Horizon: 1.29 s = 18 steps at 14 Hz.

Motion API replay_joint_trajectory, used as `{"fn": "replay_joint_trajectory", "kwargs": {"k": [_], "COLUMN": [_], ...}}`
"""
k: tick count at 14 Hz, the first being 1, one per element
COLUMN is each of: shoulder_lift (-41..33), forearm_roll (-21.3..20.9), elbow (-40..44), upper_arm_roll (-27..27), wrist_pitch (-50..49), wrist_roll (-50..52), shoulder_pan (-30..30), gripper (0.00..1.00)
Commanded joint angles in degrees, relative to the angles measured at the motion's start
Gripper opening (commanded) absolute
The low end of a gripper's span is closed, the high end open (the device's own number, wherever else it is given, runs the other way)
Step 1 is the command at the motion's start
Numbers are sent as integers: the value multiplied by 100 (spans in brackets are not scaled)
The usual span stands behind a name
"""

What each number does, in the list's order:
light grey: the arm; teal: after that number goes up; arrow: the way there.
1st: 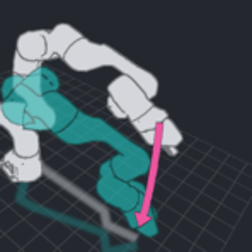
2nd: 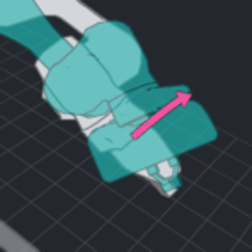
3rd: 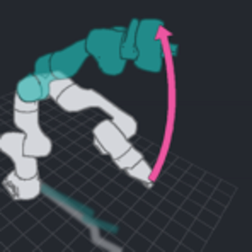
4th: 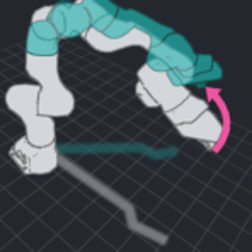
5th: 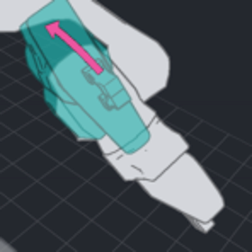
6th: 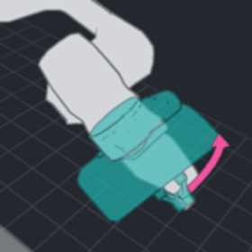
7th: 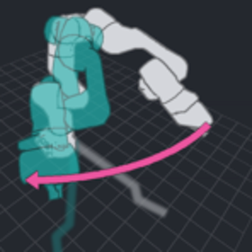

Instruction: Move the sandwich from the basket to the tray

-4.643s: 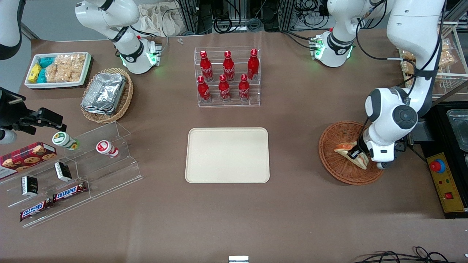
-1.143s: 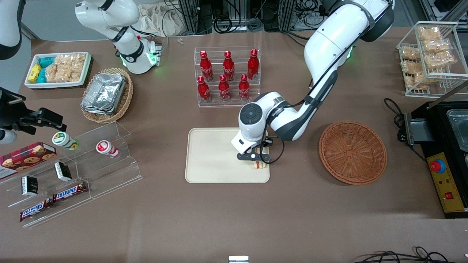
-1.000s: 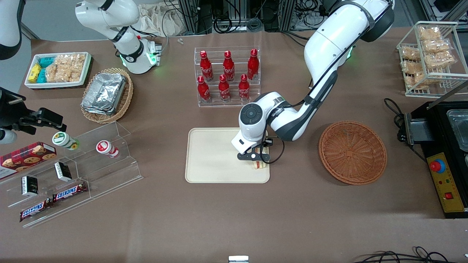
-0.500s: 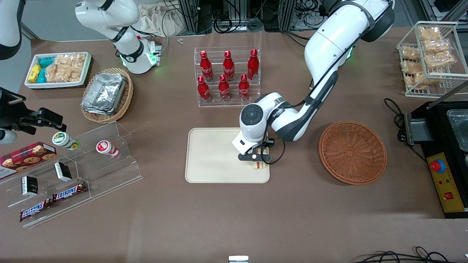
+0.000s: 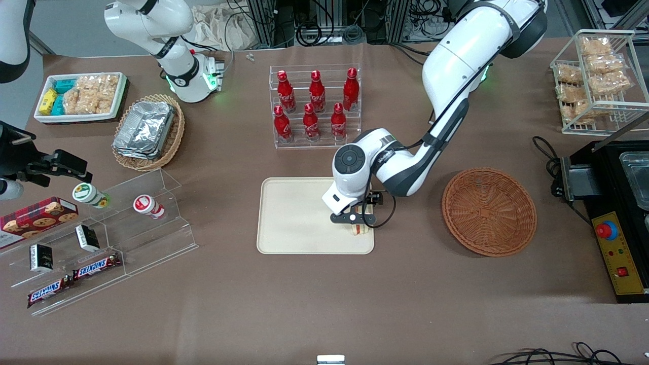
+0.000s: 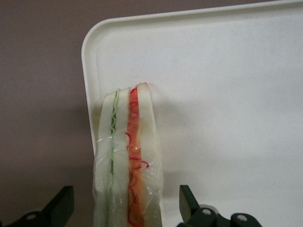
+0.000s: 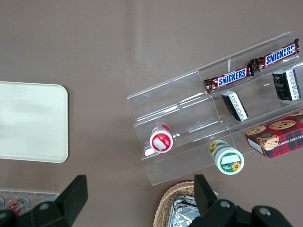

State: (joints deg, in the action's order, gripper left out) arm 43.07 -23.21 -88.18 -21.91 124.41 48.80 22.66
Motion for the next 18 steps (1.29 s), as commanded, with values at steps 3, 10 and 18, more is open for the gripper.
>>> {"fn": "replay_joint_trajectory", "kwargs": {"k": [3, 10, 18], "shoulder_lift": [-132, -1343, -2881], "forearm_roll": [-96, 280, 1634], "elbow": [-33, 363, 521], "upper_arm_roll": [12, -32, -24], "wrist_pitch": [31, -705, -2946], "wrist_roll": [225, 781, -1336], "shoulder_pan": [-7, -341, -1579], "gripper": [100, 100, 100]}}
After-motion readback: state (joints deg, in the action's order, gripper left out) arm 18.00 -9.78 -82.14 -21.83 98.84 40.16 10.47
